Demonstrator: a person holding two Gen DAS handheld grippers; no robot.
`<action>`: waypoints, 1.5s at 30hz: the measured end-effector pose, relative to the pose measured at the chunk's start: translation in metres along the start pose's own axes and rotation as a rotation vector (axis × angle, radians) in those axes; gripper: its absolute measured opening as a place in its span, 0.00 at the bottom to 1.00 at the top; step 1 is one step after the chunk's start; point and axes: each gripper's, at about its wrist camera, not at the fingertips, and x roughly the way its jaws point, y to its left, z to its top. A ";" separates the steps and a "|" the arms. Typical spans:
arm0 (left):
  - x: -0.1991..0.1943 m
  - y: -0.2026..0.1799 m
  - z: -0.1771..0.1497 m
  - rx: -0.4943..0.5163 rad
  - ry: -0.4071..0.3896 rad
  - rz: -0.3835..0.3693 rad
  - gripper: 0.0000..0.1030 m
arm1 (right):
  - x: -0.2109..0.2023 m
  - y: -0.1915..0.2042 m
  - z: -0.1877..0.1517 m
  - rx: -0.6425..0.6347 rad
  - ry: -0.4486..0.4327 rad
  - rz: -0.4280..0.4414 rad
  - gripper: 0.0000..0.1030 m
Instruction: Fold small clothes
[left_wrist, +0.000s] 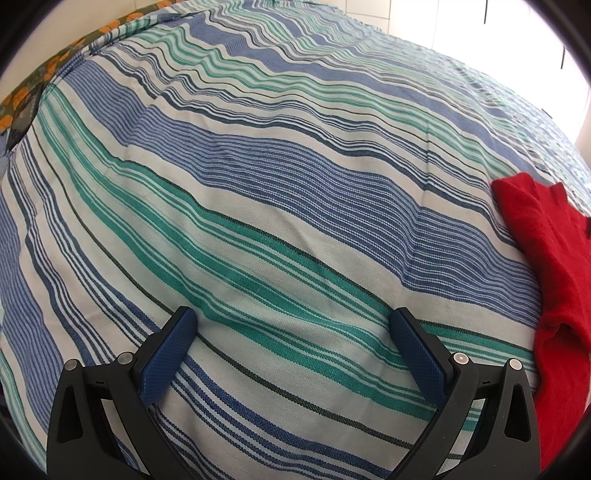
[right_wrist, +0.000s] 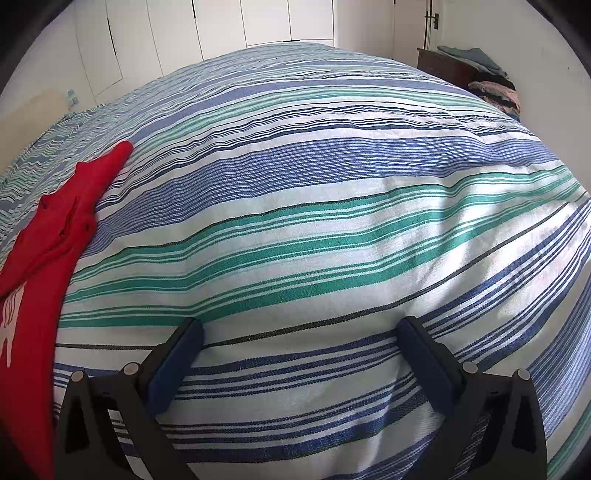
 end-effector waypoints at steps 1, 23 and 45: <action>0.000 0.000 0.000 -0.002 0.001 -0.003 1.00 | 0.000 0.000 0.000 0.000 -0.001 0.000 1.00; -0.184 0.016 -0.117 0.202 0.228 -0.611 0.97 | -0.066 0.014 0.002 -0.010 0.255 0.445 0.95; -0.146 -0.012 -0.174 0.027 0.582 -0.773 0.03 | -0.084 0.093 -0.098 -0.112 0.581 0.720 0.05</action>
